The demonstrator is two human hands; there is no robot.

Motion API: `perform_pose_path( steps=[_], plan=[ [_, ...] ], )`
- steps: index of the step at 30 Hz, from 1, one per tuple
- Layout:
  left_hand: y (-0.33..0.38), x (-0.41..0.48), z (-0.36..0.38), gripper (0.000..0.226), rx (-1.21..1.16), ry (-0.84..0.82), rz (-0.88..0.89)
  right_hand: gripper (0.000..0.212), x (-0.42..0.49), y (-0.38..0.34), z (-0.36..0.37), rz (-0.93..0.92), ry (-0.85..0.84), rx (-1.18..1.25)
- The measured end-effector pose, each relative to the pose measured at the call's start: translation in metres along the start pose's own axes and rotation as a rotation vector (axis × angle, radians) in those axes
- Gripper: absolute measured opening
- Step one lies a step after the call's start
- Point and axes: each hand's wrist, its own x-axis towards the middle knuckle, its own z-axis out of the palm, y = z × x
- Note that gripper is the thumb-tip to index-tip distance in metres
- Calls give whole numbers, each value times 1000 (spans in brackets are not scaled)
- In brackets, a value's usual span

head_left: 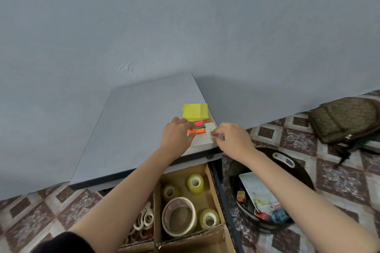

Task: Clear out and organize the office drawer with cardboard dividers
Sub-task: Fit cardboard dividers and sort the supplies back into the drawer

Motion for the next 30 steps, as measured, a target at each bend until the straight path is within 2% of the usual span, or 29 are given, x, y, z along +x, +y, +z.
perform_pose_path(
  steps=[12, 17, 23, 30],
  plan=[
    [3, 13, 3, 28, 143, -58, 33, 27, 0, 4, 6, -22, 38, 37],
    [7, 16, -3, 33, 138, -116, 18, 28, -1, 4, 8, -16, 37, 32],
    [11, 19, -11, 25, 71, -95, -53, 29, -1, 4, 9, -13, 49, 50],
    [14, 30, -17, 26, 132, -177, -40, 30, -3, 6, 9, -7, 58, 82]
  ],
)
